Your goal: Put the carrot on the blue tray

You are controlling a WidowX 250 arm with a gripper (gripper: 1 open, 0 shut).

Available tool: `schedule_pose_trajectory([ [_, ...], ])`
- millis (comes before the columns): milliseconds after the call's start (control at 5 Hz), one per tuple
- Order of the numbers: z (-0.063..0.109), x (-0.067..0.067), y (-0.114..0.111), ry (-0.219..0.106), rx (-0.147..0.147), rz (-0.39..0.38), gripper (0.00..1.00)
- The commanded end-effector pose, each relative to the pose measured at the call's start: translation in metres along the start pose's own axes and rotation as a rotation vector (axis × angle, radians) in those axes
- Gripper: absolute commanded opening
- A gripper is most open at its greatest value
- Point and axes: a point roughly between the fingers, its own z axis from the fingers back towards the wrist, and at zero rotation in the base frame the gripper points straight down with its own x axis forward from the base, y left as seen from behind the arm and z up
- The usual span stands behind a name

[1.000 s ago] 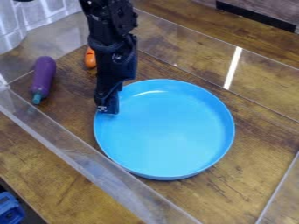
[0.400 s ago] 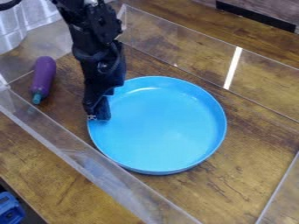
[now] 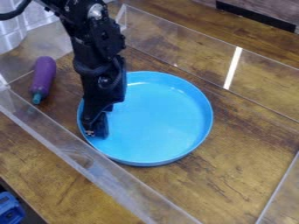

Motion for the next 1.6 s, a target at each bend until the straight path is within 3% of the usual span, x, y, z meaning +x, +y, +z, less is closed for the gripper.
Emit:
schedule_pose_trajectory([
  [0, 0.006, 0.013, -0.013, -0.028, 0.007, -0.019, 1.0],
  [400, 0.018, 0.031, -0.04, -0.06, -0.007, -0.019, 1.0],
  [800, 0.013, 0.025, -0.027, -0.048, -0.011, 0.003, 1.0],
  [1400, 0.002, 0.001, -0.024, -0.051, -0.018, -0.049, 1.0],
])
